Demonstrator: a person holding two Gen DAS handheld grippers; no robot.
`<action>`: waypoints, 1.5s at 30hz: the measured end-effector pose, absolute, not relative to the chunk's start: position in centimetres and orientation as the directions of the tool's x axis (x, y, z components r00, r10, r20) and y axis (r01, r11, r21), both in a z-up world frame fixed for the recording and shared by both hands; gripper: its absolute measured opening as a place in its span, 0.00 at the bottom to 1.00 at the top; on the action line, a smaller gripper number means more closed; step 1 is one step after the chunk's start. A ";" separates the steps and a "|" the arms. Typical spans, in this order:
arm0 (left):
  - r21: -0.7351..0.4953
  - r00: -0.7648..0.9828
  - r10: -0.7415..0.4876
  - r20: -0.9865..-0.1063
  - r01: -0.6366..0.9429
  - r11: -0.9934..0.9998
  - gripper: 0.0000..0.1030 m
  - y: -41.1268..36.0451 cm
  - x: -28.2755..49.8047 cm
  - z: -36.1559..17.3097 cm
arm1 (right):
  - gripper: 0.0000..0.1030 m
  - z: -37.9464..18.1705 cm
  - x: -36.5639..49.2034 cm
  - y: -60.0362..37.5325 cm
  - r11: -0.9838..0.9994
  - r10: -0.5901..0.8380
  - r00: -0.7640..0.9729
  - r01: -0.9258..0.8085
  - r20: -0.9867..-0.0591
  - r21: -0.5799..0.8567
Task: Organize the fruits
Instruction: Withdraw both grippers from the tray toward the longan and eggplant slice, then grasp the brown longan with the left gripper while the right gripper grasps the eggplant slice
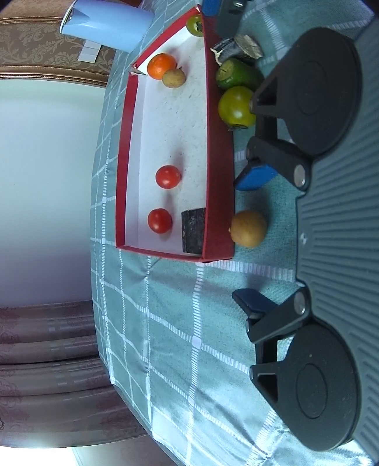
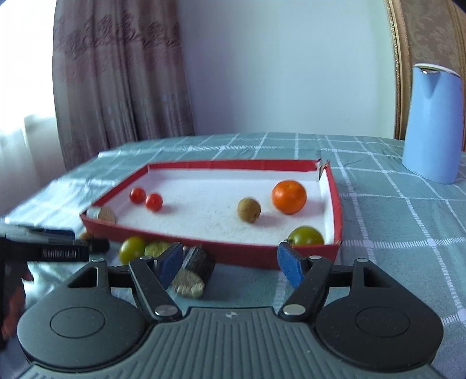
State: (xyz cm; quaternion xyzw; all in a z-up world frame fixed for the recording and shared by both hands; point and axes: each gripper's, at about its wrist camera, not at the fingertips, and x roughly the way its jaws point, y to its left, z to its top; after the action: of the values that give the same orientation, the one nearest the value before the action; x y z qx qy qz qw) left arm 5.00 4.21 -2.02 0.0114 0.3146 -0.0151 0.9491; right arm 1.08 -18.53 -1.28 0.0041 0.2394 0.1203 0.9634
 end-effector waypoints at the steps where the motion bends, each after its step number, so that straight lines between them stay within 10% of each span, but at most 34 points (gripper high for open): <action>1: 0.013 0.801 -0.022 -0.598 0.037 0.999 0.70 4.2 5.0 -2.0 | 0.69 -1.3 0.9 -18.4 0.971 0.232 0.859 -0.232 -0.456 0.057; 20: 0.017 0.797 -0.035 -0.603 0.056 0.998 0.80 3.9 4.9 -2.0 | 0.75 -1.8 1.1 -17.2 0.972 0.196 0.852 -0.235 -0.485 -0.021; 28: -0.015 0.805 -0.068 -0.589 0.073 0.997 0.41 4.4 4.4 -1.7 | 0.75 -2.2 2.2 -18.2 0.963 0.265 0.800 -0.252 -0.538 0.100; 40: -0.014 0.802 -0.095 -0.590 0.107 0.994 0.38 4.1 4.3 -1.8 | 0.75 -2.6 3.0 -17.1 0.966 0.242 0.786 -0.250 -0.569 0.066; 45: -0.017 0.801 -0.100 -0.591 0.112 0.994 0.42 4.1 4.3 -1.8 | 0.47 -2.5 2.5 -16.4 0.955 0.267 0.784 -0.295 -0.560 0.042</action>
State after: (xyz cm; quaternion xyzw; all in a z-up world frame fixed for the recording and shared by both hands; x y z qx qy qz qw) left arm 4.34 4.10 -1.79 0.0093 0.3106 -0.0559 0.9488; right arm 2.45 -16.44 -2.52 -0.0236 0.2927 0.1488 0.9443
